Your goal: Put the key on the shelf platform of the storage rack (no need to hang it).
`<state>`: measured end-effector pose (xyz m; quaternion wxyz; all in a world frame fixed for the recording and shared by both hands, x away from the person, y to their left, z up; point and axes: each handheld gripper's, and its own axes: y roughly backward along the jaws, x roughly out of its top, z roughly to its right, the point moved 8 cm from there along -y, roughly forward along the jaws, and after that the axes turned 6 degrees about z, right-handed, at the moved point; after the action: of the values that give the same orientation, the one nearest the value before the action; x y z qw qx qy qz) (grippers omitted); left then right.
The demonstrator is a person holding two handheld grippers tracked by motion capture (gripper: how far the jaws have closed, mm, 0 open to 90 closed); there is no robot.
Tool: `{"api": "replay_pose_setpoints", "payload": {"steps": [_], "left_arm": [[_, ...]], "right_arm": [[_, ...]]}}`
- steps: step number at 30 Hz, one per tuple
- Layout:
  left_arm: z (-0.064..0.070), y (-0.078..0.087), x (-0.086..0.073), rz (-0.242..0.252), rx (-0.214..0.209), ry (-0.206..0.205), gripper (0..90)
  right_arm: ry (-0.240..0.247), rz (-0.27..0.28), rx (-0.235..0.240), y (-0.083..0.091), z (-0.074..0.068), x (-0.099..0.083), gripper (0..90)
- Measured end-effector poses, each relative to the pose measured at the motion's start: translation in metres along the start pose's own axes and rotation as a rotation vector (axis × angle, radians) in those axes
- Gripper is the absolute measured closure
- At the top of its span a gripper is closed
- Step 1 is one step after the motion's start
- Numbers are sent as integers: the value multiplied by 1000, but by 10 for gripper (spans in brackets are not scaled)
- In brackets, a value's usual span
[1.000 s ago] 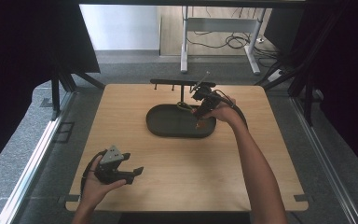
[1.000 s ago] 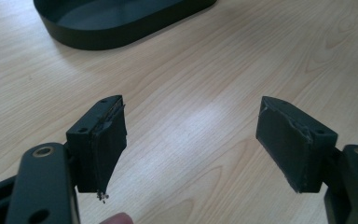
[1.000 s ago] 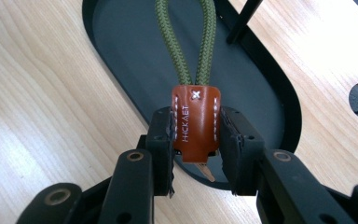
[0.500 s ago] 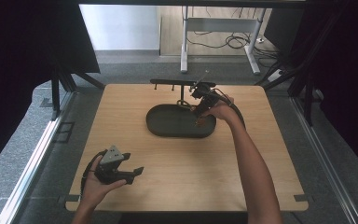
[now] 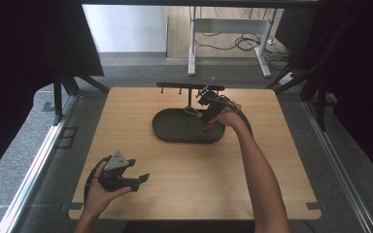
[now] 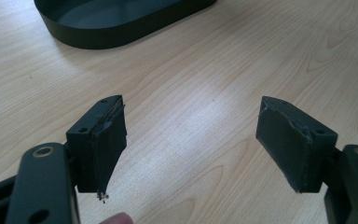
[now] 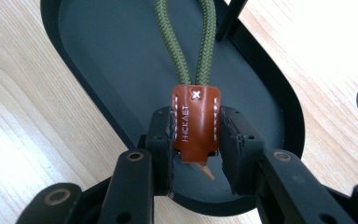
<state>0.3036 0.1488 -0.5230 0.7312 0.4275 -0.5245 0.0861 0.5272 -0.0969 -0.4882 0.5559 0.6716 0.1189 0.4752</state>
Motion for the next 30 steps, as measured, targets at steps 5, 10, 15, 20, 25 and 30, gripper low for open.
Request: {"api": "replay_pose_setpoints", "payload": {"steps": [5, 10, 15, 20, 25, 30], "left_arm": [[1, 0, 0, 1, -1, -1, 246], [0, 0, 0, 0, 0, -1, 246], [0, 0, 0, -2, 0, -3, 246], [0, -1, 0, -2, 0, -5, 246], [1, -1, 0, -3, 0, -5, 246], [2, -2, 0, -7, 0, -6, 246]], "right_arm": [[7, 3, 3, -5, 1, -3, 669], [6, 1, 1, -10, 2, -7, 669], [11, -5, -7, -15, 3, -10, 668], [11, -11, -5, -18, 1, -12, 668], [14, -14, -3, -23, 1, -16, 666], [13, -25, -1, -27, 1, -21, 662]]}}
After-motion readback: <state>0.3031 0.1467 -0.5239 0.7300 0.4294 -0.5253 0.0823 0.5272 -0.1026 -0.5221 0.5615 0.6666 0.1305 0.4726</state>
